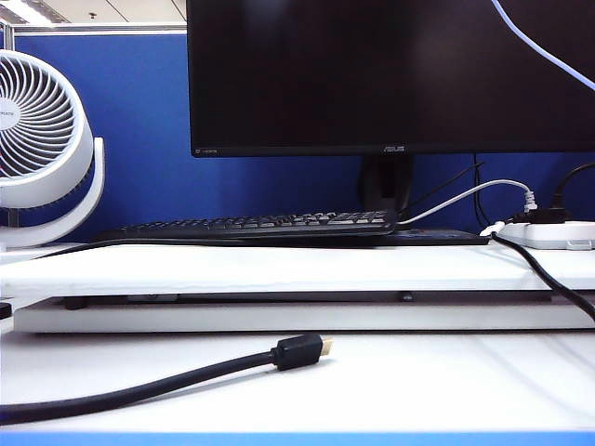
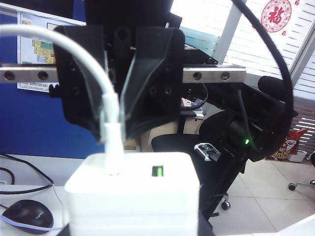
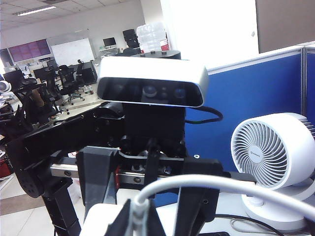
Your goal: Pick up the Type-C charging cable and the charging base, insert one end of the Type-C charger into the corresponding slot on the base, and finally place the plugged-in charger back on the table.
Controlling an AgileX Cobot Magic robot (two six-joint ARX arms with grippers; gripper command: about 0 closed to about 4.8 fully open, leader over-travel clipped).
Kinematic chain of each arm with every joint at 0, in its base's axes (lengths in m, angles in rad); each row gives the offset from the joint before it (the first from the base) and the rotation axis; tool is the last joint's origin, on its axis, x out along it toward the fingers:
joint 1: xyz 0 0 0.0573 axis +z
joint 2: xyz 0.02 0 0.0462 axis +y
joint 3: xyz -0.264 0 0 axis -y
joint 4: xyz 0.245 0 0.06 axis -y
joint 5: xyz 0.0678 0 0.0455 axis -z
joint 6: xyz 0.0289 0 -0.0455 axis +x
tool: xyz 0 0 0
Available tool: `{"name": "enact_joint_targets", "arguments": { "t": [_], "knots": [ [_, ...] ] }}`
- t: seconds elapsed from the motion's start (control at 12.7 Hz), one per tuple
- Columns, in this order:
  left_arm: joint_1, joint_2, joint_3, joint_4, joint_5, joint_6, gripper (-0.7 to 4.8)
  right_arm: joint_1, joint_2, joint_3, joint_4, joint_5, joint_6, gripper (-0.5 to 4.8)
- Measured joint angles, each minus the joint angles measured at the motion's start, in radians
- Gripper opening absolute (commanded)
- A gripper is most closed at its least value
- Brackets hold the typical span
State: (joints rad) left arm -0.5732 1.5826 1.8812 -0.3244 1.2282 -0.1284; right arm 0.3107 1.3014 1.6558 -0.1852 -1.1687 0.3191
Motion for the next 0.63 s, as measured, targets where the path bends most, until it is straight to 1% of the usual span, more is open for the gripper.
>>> {"name": "enact_joint_targets", "arguments": {
  "t": [0.08, 0.32, 0.39, 0.47, 0.55, 0.63],
  "knots": [
    [0.000, 0.000, -0.002, 0.008, 0.000, 0.000, -0.06, 0.000, 0.000, 0.003, -0.010, 0.000, -0.009, -0.02],
    [0.001, 0.000, -0.002, 0.013, 0.023, 0.001, -0.06, 0.047, -0.007, 0.010, -0.082, 0.040, -0.127, -0.01],
    [0.002, 0.000, -0.004, 0.013, 0.028, 0.000, -0.06, 0.054, -0.006, 0.011, -0.086, 0.053, -0.135, 0.01],
    [0.002, 0.000, -0.004, 0.013, 0.028, 0.001, -0.06, 0.055, -0.006, 0.011, -0.086, 0.055, -0.135, 0.55],
    [0.002, 0.000, -0.004, 0.013, 0.028, 0.001, -0.06, 0.055, -0.007, 0.011, -0.086, 0.055, -0.134, 0.59],
    [0.000, -0.002, -0.003, 0.029, 0.029, 0.004, -0.06, 0.057, -0.020, 0.006, -0.086, 0.050, -0.129, 0.94]
  ]
}}
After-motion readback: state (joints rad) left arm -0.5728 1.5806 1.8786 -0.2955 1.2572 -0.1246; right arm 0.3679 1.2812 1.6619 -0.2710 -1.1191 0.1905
